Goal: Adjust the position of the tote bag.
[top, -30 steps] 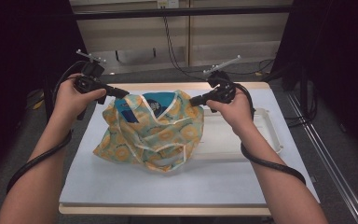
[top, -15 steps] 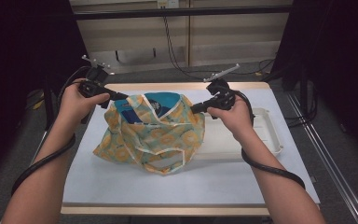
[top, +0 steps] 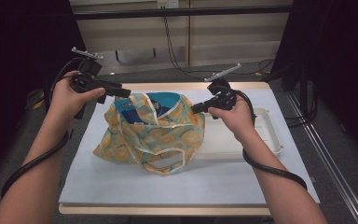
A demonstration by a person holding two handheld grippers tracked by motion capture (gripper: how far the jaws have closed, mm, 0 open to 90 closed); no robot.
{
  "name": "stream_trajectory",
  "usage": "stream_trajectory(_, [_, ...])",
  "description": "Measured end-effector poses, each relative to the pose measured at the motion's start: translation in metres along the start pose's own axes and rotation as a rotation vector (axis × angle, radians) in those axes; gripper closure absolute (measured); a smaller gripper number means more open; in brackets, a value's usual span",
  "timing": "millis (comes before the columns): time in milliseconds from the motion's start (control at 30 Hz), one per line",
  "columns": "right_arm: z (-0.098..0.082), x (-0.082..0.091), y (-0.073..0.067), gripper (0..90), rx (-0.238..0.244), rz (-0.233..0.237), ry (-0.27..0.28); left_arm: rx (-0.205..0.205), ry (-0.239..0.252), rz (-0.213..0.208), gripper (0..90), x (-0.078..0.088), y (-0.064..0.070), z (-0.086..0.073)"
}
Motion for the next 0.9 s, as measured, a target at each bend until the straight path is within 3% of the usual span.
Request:
stream_trajectory(200, [0.001, 0.002, -0.001, 88.8, 0.001, -0.004, -0.001, -0.006, 0.046, -0.014, 28.5, 0.010, 0.008, 0.007])
stream_trajectory(300, [0.001, 0.003, -0.002, 88.8, 0.003, -0.008, 0.000, -0.024, 0.029, -0.014, 26.9, 0.009, 0.013, 0.008])
stream_trajectory(400, [0.002, 0.003, -0.002, 88.8, 0.002, -0.006, 0.001, -0.037, 0.020, -0.046, 28.0, 0.006, 0.020, 0.007])
stream_trajectory(500, [0.002, 0.002, -0.003, 88.4, -0.002, -0.006, -0.001, -0.040, 0.002, -0.113, 40.4, -0.001, 0.026, 0.004])
stream_trajectory(600, [0.003, 0.002, -0.004, 88.4, 0.003, -0.005, 0.000, -0.055, -0.066, -0.091, 53.0, -0.010, 0.027, -0.001])
stream_trajectory(667, [0.003, 0.001, -0.005, 88.4, 0.006, -0.003, -0.002, -0.040, -0.065, -0.131, 63.8, -0.013, 0.029, -0.001])
stream_trajectory(733, [0.003, 0.001, -0.005, 88.4, 0.004, -0.003, -0.001, -0.026, -0.066, -0.116, 73.2, -0.013, 0.028, 0.000])
stream_trajectory(900, [0.002, 0.003, -0.004, 88.3, -0.002, 0.007, 0.007, -0.006, -0.050, -0.125, 81.2, -0.006, 0.029, 0.005])
Point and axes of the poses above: each handheld gripper's, and its own axes: x roughly backward along the jaws, z roughly out of its top, y roughly to its right, the point moved 5 cm from there along -x, roughly forward along the jaws, and after that the axes turned 2 degrees about -y, right-handed, at the moved point
